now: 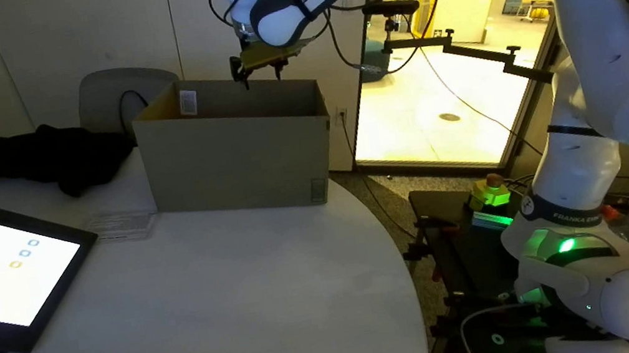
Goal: Pick up the marker and put it on the cloth, then put the cloth in box
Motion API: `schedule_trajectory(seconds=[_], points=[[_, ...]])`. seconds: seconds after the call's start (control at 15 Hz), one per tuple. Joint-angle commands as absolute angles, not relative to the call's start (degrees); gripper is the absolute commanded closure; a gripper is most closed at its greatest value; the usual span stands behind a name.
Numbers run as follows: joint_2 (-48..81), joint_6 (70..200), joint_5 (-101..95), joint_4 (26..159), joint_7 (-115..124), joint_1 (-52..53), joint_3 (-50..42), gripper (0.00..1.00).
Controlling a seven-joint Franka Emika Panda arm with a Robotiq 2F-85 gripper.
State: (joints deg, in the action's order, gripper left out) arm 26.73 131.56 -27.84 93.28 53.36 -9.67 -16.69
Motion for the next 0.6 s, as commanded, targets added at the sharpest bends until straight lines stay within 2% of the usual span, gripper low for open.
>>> schedule_trajectory(seconds=[0.0,0.53], points=[[18.11,131.13,-26.77,99.18,44.42,-7.55,-15.71,0.00],[-2.71,126.04,-23.69,113.18,25.00,-3.21,-8.46,0.00]])
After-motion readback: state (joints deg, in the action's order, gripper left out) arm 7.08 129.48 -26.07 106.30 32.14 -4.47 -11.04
